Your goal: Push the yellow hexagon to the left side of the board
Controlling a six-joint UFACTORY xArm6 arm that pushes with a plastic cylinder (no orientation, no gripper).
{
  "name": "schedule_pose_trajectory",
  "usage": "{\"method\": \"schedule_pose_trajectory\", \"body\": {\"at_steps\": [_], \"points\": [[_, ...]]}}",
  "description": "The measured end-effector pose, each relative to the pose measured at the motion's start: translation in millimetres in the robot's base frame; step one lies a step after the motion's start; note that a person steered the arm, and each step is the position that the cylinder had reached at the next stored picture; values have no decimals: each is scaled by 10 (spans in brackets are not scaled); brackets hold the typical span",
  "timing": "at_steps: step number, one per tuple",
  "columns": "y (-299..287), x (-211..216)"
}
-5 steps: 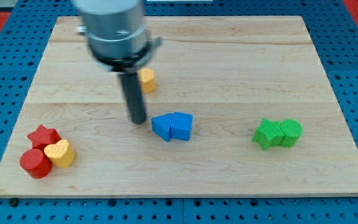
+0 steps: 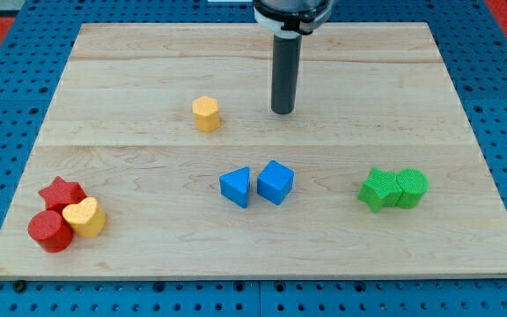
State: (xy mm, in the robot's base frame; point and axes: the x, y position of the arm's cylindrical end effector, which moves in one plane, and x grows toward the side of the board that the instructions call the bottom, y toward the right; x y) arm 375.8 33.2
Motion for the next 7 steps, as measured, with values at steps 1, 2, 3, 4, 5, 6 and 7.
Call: {"method": "schedule_pose_trajectory", "body": {"at_steps": [1,2,3,4,5,6,7], "points": [[-218,-19],[-472,-3],[-719,57],[-1122,220],[-1357,218],[-1670,219],[-2000,189]]}}
